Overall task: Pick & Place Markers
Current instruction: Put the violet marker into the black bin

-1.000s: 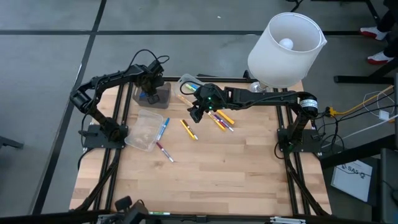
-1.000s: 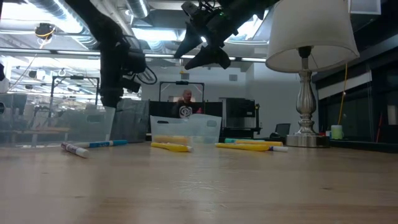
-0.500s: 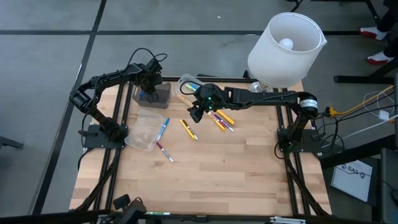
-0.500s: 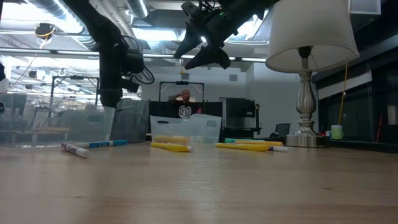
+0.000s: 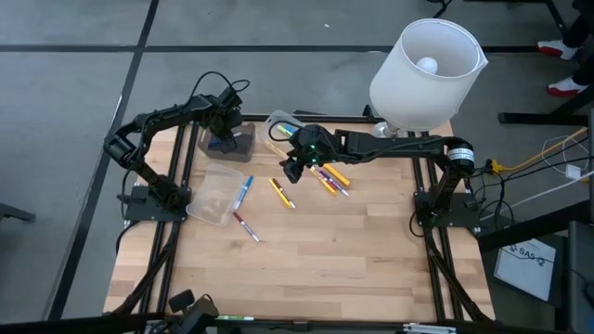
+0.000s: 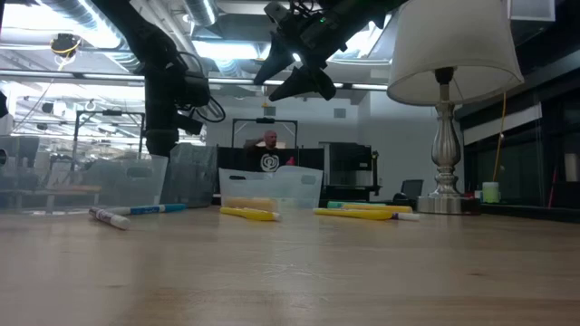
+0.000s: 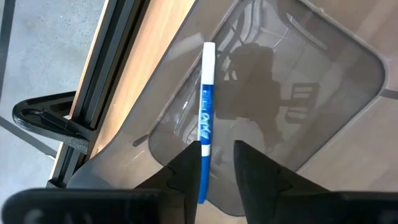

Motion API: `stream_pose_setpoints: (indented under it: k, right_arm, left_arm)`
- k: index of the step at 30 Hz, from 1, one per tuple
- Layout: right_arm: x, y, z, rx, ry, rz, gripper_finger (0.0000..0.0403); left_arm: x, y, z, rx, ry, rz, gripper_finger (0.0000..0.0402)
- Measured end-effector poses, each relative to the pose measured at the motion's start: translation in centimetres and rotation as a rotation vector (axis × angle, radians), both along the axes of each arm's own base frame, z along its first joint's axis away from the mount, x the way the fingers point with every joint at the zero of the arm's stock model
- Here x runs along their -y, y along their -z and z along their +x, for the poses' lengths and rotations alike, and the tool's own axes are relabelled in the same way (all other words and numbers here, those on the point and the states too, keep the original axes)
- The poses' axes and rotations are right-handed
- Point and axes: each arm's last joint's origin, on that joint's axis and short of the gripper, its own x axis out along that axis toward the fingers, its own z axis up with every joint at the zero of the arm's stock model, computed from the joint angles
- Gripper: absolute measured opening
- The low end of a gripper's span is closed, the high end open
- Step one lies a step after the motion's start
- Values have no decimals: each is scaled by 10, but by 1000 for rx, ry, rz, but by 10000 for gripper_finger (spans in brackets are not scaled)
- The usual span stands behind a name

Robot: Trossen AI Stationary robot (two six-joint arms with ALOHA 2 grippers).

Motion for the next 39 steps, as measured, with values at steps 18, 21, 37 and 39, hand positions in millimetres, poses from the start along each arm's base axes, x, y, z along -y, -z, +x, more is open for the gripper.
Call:
stream_pose_setpoints:
  k: [18, 21, 37, 39]
  right_arm:
    - [0, 0, 0, 0, -1, 0, 217]
    - [0, 0, 0, 0, -1, 1, 217]
    - [-1, 10, -7, -121, 33, 37, 217]
    - [-1, 11, -9, -141, 41, 49, 217]
  left_arm:
    - [6, -15, -5, 29, -84, 57, 88]
    - [10, -26, -8, 78, -107, 82, 87]
    - [39, -93, -14, 673, -144, 90, 82]
    - [41, -98, -11, 737, -138, 88, 81]
